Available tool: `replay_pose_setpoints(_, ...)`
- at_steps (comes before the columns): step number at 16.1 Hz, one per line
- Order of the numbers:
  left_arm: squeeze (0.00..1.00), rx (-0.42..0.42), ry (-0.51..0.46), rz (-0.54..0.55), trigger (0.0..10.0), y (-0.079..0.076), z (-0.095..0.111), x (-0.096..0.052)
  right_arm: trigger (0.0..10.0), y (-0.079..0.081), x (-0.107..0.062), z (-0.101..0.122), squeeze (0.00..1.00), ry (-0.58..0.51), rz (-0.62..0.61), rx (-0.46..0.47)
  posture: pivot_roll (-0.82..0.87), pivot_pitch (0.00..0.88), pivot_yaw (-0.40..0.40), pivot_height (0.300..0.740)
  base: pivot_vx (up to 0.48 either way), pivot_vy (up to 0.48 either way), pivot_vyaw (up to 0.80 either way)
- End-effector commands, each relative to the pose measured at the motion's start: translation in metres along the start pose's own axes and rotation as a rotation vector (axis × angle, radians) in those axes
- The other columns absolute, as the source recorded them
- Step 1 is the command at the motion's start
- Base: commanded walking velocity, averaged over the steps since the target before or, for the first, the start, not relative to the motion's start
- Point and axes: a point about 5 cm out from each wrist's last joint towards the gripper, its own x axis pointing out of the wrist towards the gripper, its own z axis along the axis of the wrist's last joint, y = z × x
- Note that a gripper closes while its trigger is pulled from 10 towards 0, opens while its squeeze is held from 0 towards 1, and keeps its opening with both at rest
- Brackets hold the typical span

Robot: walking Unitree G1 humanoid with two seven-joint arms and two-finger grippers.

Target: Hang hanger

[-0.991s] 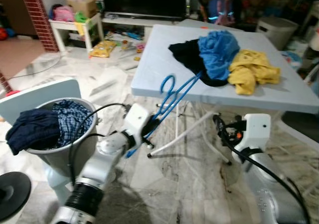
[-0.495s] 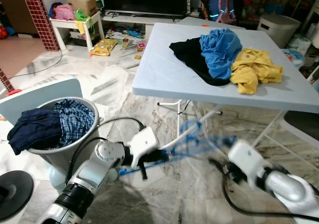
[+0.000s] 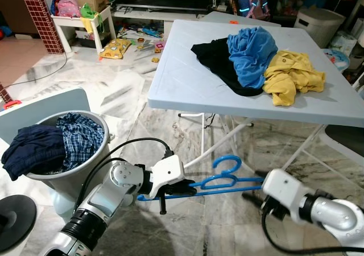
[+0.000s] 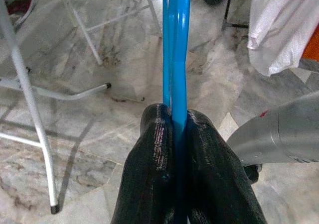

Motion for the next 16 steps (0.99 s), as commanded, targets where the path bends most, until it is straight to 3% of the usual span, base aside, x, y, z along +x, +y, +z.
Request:
replay_pose_setpoints(1, 0.00, 0.052, -0.004, -0.029, 10.0, 0.000, 0.007, 0.002, 10.0, -0.001, -0.002, -0.003, 0.00, 0.025, 0.043, -0.034, 0.04, 0.000, -0.046, 0.740, 0.000, 0.000, 0.00)
replay_pose_setpoints(5, 0.00, 0.067, -0.032, -0.055, 10.0, -0.002, 0.012, 0.002, 10.0, -0.017, 0.003, -0.005, 0.00, 0.094, 0.134, -0.169, 0.05, 0.000, -0.039, 0.740, 0.000, 0.000, 0.00)
replay_pose_setpoints(6, 0.00, 0.066, -0.031, -0.056, 10.0, -0.002, 0.011, 0.003, 9.1, -0.019, 0.004, -0.006, 0.00, 0.106, 0.148, -0.187, 0.04, 0.000, -0.036, 0.740, 0.000, 0.000, 0.00)
replay_pose_setpoints(7, 0.00, 0.082, -0.021, -0.068, 10.0, -0.003, 0.010, 0.003, 5.3, -0.024, 0.006, -0.006, 0.00, 0.126, 0.160, -0.217, 0.04, 0.000, -0.033, 0.740, 0.000, 0.000, 0.00)
replay_pose_setpoints(9, 0.00, 0.095, -0.018, -0.076, 10.0, -0.004, 0.010, 0.003, 2.4, -0.028, 0.007, -0.008, 0.00, 0.142, 0.183, -0.236, 0.05, 0.000, -0.032, 0.740, 0.000, 0.000, 0.00)
replay_pose_setpoints(10, 0.00, 0.098, -0.015, -0.079, 10.0, -0.004, 0.009, 0.003, 0.0, -0.029, 0.007, -0.010, 0.00, 0.155, 0.200, -0.244, 0.05, 0.000, -0.030, 0.740, 0.000, 0.000, 0.00)
replay_pose_setpoints(16, 0.00, 0.118, -0.016, -0.089, 10.0, -0.004, 0.009, 0.003, 0.0, -0.037, -0.002, -0.026, 0.00, 0.237, 0.235, -0.262, 0.04, 0.000, -0.024, 0.740, 0.000, 0.000, 0.00)
